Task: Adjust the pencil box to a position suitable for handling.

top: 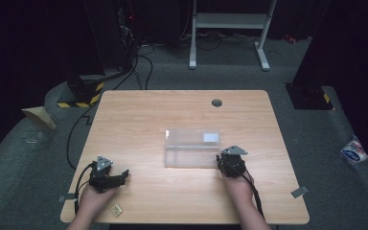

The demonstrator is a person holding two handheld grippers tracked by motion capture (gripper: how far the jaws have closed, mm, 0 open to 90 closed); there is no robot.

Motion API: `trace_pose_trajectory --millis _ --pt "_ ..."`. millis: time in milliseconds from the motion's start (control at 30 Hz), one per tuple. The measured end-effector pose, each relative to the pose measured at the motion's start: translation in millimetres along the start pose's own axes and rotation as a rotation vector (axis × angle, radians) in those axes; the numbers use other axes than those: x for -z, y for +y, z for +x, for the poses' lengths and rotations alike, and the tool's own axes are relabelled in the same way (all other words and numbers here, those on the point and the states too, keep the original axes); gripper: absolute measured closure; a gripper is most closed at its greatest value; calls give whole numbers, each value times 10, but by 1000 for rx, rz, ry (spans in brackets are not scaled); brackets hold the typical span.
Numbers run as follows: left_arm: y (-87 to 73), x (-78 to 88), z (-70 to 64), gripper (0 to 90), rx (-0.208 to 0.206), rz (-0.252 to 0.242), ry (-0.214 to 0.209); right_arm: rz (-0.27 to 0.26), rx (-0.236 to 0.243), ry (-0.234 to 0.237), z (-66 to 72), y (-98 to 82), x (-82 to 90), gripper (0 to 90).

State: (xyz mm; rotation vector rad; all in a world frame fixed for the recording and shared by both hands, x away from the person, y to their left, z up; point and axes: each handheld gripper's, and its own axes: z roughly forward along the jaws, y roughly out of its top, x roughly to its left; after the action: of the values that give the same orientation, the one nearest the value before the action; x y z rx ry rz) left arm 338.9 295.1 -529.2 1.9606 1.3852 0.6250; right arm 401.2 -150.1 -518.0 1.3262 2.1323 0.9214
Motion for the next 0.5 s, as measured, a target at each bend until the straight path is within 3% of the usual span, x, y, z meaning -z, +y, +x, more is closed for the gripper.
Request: trace_pose_trajectory --millis 233,400,500 --pt "0 0 0 178 0 0 0 -1 4 -4 0 3 -1 729" --pt "-2 0 -1 179 2 -2 -4 -62 -7 8 -24 43 134 625" --pt "2 7 2 189 -6 3 -6 -97 11 -37 -71 37 249 575"
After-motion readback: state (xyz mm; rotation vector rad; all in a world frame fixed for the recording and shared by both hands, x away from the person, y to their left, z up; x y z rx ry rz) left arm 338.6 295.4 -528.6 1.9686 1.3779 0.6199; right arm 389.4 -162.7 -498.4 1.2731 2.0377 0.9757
